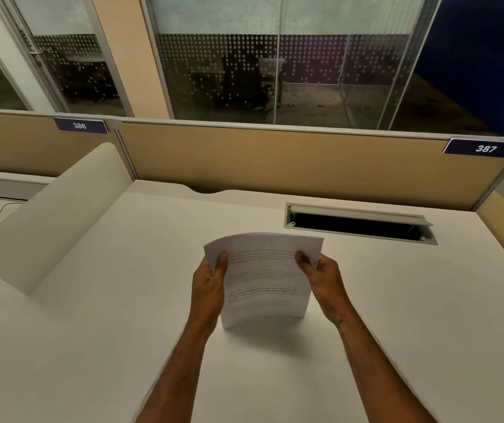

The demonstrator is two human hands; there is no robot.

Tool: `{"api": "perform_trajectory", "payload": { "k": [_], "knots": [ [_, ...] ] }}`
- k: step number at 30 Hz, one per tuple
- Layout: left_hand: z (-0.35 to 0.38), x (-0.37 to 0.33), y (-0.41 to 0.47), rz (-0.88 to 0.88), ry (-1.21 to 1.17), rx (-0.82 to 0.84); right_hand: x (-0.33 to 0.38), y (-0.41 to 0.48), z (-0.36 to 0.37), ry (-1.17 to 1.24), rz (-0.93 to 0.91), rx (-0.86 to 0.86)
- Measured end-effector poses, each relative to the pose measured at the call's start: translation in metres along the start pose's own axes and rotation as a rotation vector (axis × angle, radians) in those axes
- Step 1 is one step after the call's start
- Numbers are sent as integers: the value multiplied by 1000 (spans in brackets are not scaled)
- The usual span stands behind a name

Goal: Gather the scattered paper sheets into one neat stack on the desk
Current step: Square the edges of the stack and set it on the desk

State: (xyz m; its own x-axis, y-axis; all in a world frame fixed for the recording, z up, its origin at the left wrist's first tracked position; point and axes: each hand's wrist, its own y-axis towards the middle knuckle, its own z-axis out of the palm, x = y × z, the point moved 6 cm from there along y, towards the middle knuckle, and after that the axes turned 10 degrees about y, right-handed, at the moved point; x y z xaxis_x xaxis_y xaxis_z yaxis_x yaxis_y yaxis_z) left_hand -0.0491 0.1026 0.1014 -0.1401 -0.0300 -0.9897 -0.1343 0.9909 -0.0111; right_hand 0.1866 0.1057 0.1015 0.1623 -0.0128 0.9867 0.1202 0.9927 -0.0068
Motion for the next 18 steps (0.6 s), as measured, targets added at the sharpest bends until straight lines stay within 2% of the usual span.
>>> {"api": "perform_trajectory", "payload": {
  "k": [4, 10, 15, 18],
  "knots": [
    [8, 20, -8, -66, -34, -15, -37, -2, -1, -5, 116, 0],
    [5, 21, 3, -77, 6, -80, -41, 4, -1, -45, 151, 48],
    [-20, 20, 21, -191, -208, -269, -49, 6, -33, -129, 270, 140],
    [-24, 25, 26, -298, -370, -331, -60, -2, -49, 178, 339, 92]
  ]
}}
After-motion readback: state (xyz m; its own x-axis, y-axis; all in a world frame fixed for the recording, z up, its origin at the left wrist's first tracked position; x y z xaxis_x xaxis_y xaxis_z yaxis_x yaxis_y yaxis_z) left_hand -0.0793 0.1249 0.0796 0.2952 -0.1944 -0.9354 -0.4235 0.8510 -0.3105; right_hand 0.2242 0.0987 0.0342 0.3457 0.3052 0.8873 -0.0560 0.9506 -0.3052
